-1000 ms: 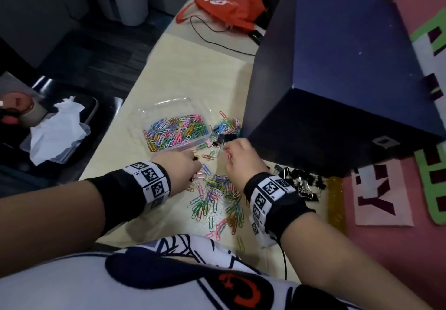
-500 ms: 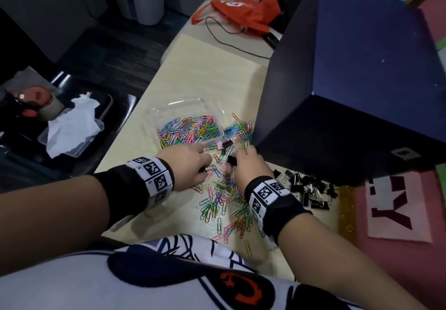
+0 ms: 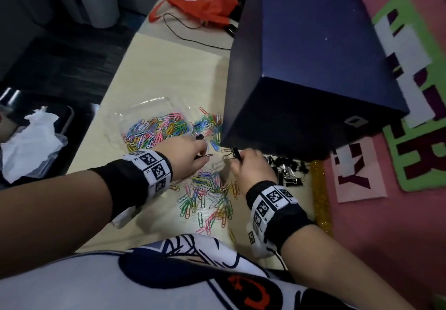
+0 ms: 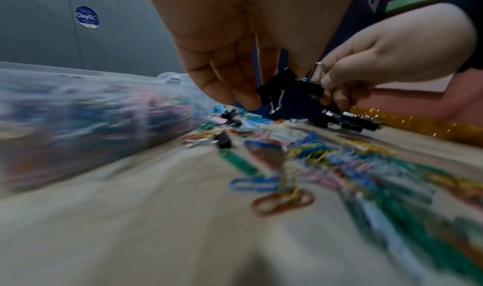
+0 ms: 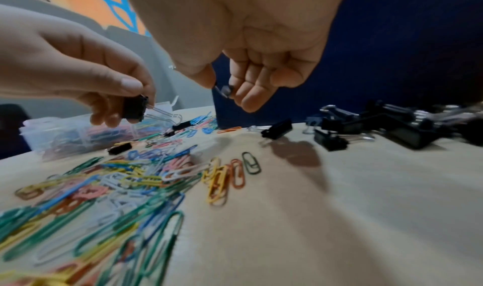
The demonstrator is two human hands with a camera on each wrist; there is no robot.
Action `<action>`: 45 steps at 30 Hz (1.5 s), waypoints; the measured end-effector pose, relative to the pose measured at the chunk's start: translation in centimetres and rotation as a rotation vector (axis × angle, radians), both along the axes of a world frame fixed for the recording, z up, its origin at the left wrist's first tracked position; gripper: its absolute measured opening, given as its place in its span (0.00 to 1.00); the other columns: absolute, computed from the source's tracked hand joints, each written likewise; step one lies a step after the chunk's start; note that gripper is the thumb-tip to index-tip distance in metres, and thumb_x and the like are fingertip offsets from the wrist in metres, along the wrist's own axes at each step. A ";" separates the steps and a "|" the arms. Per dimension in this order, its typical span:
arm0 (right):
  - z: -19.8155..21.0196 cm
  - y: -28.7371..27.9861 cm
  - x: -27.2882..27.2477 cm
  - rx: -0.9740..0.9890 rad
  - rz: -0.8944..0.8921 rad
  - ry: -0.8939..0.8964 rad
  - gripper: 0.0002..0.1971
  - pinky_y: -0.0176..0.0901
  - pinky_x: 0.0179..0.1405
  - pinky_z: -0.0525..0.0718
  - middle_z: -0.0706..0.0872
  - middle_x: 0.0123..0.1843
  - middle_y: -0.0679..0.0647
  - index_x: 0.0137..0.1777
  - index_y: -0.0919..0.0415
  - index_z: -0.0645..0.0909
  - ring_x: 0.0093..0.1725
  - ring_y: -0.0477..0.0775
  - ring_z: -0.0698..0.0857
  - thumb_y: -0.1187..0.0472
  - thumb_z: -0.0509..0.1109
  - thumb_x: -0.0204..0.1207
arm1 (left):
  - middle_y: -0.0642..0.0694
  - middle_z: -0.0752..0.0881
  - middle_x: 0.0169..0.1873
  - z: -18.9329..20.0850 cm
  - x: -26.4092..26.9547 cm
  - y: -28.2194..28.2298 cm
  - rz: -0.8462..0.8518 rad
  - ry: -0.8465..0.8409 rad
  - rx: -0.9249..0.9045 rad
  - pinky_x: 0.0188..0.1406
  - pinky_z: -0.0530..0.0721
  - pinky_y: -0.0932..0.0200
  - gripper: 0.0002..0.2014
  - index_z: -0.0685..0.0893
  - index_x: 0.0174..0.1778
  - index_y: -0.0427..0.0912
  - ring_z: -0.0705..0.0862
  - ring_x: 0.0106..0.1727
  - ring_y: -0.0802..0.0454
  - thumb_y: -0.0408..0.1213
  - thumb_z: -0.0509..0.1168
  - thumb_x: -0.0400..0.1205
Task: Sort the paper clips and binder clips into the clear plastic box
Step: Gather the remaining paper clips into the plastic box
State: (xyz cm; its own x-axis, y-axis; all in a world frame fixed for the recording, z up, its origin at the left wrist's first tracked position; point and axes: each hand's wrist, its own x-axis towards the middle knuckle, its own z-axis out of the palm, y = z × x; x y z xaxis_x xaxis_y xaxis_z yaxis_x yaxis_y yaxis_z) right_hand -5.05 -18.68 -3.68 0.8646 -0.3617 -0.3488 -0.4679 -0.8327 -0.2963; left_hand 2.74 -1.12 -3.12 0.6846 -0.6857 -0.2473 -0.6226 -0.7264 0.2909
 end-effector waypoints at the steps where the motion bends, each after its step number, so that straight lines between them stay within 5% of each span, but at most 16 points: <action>1: 0.0 -0.5 -0.4 -0.001 -0.045 0.007 0.20 0.49 0.56 0.76 0.76 0.66 0.59 0.67 0.60 0.75 0.62 0.61 0.78 0.50 0.57 0.81 | 0.43 0.83 0.52 0.2 -0.1 -0.7 0.000 0.026 -0.035 0.49 0.81 0.52 0.16 0.79 0.57 0.45 0.83 0.53 0.41 0.54 0.58 0.83; 8: -0.2 -2.7 -2.9 -0.085 -0.469 -0.107 0.20 0.51 0.61 0.76 0.68 0.69 0.64 0.71 0.68 0.68 0.66 0.64 0.75 0.59 0.58 0.82 | 0.49 0.86 0.59 1.1 -1.0 -4.3 0.147 0.281 -0.426 0.57 0.78 0.65 0.17 0.78 0.66 0.47 0.85 0.59 0.57 0.45 0.66 0.82; 15: -1.0 -0.5 -2.8 -0.192 -0.033 -0.157 0.17 0.50 0.62 0.73 0.74 0.66 0.56 0.67 0.57 0.74 0.66 0.58 0.73 0.59 0.58 0.80 | 0.47 0.80 0.62 -0.6 -0.6 -0.7 0.005 -0.023 -0.130 0.62 0.77 0.52 0.12 0.82 0.61 0.48 0.78 0.62 0.46 0.40 0.61 0.82; 20: -1.1 0.6 -1.5 -0.275 0.239 -0.024 0.23 0.50 0.68 0.66 0.69 0.73 0.51 0.74 0.53 0.70 0.71 0.56 0.67 0.64 0.57 0.78 | 0.45 0.80 0.56 -1.0 -0.3 2.3 -0.005 -0.167 0.030 0.53 0.81 0.48 0.13 0.81 0.61 0.46 0.77 0.55 0.45 0.40 0.59 0.82; 23: -0.8 0.4 -0.9 -0.354 0.139 0.157 0.25 0.52 0.70 0.65 0.67 0.73 0.56 0.74 0.60 0.70 0.72 0.60 0.67 0.66 0.55 0.76 | 0.45 0.78 0.55 -1.4 0.2 3.8 0.042 -0.105 0.085 0.47 0.83 0.51 0.13 0.78 0.63 0.44 0.79 0.55 0.46 0.40 0.58 0.83; 28: 0.1 0.7 -0.2 -0.400 -0.024 0.255 0.23 0.55 0.71 0.64 0.66 0.71 0.59 0.73 0.62 0.68 0.71 0.62 0.65 0.62 0.55 0.77 | 0.45 0.77 0.64 -2.0 0.2 4.5 0.050 -0.057 0.073 0.53 0.85 0.49 0.18 0.75 0.70 0.44 0.80 0.59 0.45 0.39 0.57 0.84; 34: -0.1 3.9 2.2 -0.140 0.329 0.043 0.19 0.52 0.67 0.72 0.73 0.69 0.56 0.71 0.57 0.72 0.67 0.59 0.71 0.59 0.58 0.80 | 0.44 0.70 0.76 -3.1 0.3 4.5 -0.034 -0.067 0.134 0.71 0.76 0.51 0.22 0.72 0.75 0.45 0.73 0.73 0.44 0.34 0.56 0.84; 41: -1.0 6.1 6.3 -0.088 0.477 0.018 0.22 0.55 0.72 0.71 0.66 0.78 0.56 0.75 0.56 0.69 0.74 0.63 0.67 0.61 0.59 0.81 | 0.45 0.81 0.58 -2.9 1.3 5.0 -0.131 -0.112 0.193 0.59 0.80 0.50 0.13 0.82 0.61 0.44 0.78 0.59 0.44 0.38 0.58 0.83; 45: -1.9 6.4 6.9 -0.133 0.466 0.044 0.18 0.54 0.66 0.76 0.73 0.69 0.57 0.69 0.55 0.75 0.70 0.62 0.71 0.61 0.62 0.80 | 0.44 0.79 0.54 -2.6 1.3 5.3 -0.136 -0.091 0.232 0.53 0.82 0.48 0.11 0.82 0.57 0.43 0.78 0.56 0.43 0.38 0.59 0.83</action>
